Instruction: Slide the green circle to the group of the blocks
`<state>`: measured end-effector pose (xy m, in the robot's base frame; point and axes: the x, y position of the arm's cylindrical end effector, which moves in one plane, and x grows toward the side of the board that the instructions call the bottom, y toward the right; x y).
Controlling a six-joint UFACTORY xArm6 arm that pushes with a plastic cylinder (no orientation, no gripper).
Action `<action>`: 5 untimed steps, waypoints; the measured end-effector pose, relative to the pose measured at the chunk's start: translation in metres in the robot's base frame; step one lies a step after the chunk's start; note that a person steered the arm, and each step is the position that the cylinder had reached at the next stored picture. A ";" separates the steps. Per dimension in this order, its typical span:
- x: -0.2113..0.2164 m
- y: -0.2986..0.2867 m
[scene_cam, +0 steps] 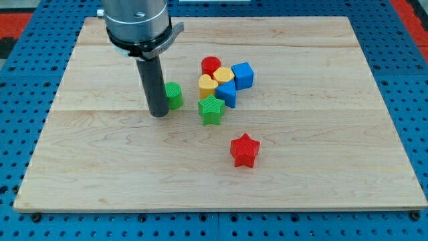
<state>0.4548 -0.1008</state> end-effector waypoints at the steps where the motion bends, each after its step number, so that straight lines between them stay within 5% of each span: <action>1: -0.010 -0.005; 5: -0.013 0.045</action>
